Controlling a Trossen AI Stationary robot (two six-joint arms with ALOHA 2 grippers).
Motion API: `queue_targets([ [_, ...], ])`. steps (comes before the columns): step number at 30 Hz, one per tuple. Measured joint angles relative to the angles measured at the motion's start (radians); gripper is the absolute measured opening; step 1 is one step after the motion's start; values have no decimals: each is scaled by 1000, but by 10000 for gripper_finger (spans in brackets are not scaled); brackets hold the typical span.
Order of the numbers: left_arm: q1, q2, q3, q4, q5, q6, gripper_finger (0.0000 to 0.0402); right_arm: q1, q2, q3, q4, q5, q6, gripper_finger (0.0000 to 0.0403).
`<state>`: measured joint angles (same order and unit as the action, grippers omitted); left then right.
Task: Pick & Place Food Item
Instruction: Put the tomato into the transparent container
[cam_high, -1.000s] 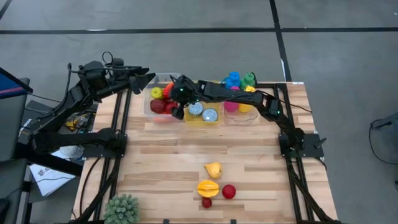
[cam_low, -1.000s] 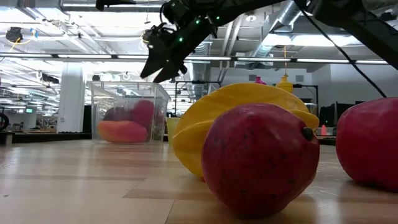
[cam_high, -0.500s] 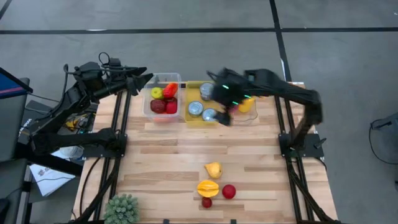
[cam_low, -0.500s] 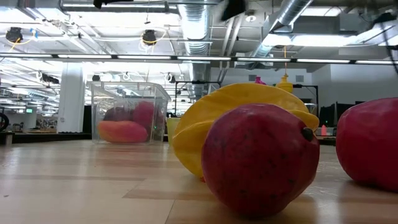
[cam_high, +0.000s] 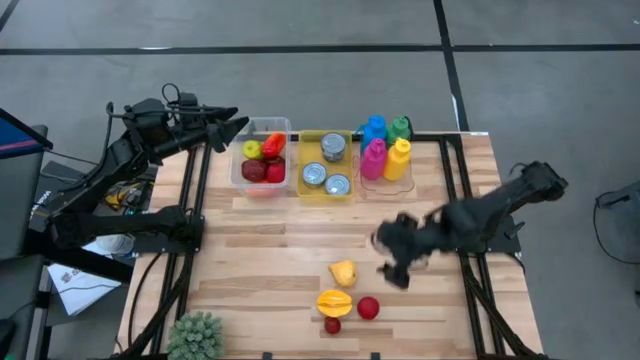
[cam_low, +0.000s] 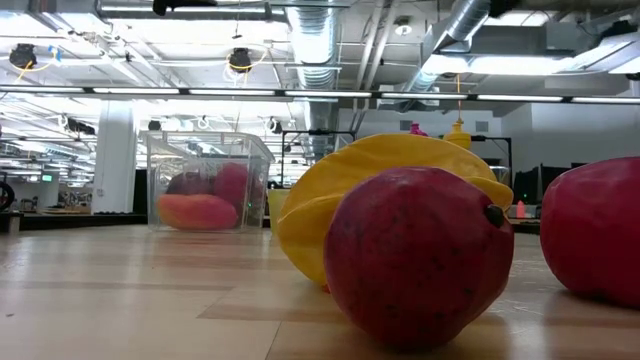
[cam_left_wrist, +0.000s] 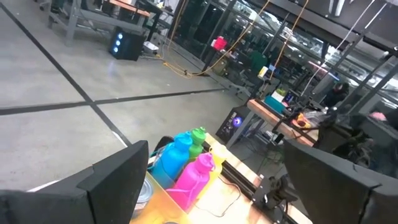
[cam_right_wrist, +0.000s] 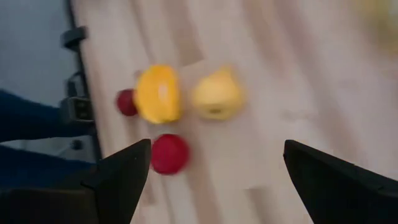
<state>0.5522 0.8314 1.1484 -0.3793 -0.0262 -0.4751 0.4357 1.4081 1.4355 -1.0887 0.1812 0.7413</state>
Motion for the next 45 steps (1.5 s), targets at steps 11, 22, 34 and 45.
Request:
queue_targets([
  [11,20,6,0,21,-27,32,358,121,250,-182,319,-63,3,358],
  [22,27,6,0,20,-26,32,358,140,379,-180,496,-211,-9,358],
  [34,27,6,0,20,-26,32,358,160,381,-305,640,-155,109,358],
  [45,27,6,0,19,-25,33,358,160,481,-333,673,-174,125,353],
])
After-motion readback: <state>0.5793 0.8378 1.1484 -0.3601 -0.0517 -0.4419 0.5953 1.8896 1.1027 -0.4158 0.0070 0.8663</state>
